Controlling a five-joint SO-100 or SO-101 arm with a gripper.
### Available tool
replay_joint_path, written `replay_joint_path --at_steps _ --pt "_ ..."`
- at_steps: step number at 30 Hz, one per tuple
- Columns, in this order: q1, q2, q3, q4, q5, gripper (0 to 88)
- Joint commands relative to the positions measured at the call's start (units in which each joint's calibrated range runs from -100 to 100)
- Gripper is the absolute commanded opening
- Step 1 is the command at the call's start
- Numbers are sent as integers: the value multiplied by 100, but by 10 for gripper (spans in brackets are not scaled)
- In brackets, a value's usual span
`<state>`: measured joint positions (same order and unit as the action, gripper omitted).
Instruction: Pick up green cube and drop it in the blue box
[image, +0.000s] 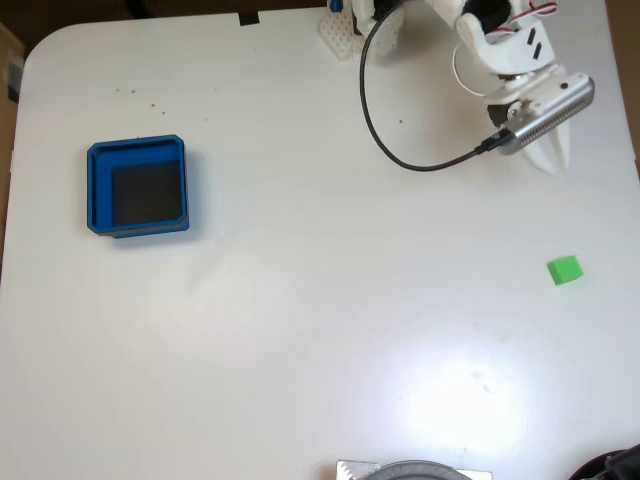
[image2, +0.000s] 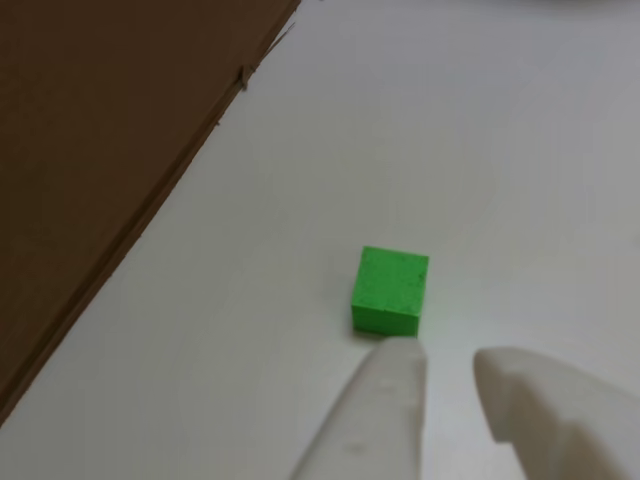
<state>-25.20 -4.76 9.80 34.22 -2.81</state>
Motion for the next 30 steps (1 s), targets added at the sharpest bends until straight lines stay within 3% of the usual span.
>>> replay_joint_path --at_steps 1,6,24,30 --pt "-14 376 -800 -75 -352 16" --pt "-14 786 -1204 -75 -645 16" --pt "-22 1605 -1743 -42 -689 16" --pt "-29 1939 -2461 700 -659 16"
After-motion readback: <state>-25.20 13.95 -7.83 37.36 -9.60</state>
